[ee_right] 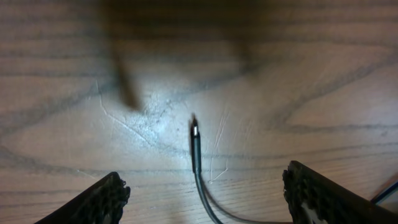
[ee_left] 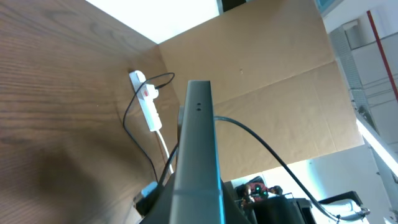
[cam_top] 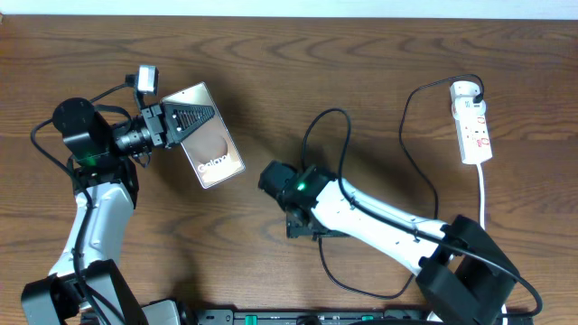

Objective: Plug charger to phone and switch on socket

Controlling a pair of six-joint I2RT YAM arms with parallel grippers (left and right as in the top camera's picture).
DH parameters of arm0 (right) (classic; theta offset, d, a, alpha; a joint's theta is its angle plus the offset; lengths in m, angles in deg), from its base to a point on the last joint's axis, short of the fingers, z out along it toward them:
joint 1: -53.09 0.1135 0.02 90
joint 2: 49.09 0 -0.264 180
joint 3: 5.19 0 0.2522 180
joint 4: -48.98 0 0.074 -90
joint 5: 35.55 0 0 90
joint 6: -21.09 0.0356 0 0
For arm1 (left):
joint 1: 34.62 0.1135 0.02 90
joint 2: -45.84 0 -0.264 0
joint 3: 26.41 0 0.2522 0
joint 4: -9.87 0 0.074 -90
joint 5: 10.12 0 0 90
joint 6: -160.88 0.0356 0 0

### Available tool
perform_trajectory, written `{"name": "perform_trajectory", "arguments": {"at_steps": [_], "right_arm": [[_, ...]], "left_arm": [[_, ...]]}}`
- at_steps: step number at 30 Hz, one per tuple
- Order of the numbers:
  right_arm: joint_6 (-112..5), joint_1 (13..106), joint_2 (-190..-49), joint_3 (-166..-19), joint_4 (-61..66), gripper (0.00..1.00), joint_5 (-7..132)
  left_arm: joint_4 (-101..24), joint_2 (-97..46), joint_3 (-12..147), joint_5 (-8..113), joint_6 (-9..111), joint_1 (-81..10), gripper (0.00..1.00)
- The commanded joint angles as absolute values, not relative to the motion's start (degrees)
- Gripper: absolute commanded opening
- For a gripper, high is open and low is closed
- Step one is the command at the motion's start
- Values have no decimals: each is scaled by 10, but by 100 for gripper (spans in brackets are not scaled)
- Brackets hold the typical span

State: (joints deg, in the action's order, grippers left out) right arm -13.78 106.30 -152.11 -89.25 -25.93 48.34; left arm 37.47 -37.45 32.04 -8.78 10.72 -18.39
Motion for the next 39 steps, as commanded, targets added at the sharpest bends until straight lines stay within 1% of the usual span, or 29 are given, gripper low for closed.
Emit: {"name": "perform_trajectory", "arguments": {"at_steps": [1,11,17,20,23,27,30,39], "right_arm": [[-102,1077,-1518,-879,-258,78,460],[-102,1080,-1518,-828,-214,76,494],[-102,1085,-1518,-814,-198,74,505],[-102,1094,-1518,-814,-199,71,506],[-101,1104,-1518,-814,-199,71,514],[-93,1113,-1518,-814,-200,68,520],[-91,1117,-1518,-814,-200,62,520],[-81,1118,-1518,-799,-186,59,524]], "left_arm": [[380,-373,331,-102,113,-170,7],[380,-373,331,-102,113,-124,7],[380,-373,331,-102,113,-119,7],[380,-373,331,-102,113,-119,7],[380,-373,331,-102,113,-119,7],[380,-373,331,-102,113,-119,7],[380,-373,331,-102,113,-119,7],[380,-373,331,-102,113,-119,7]]}}
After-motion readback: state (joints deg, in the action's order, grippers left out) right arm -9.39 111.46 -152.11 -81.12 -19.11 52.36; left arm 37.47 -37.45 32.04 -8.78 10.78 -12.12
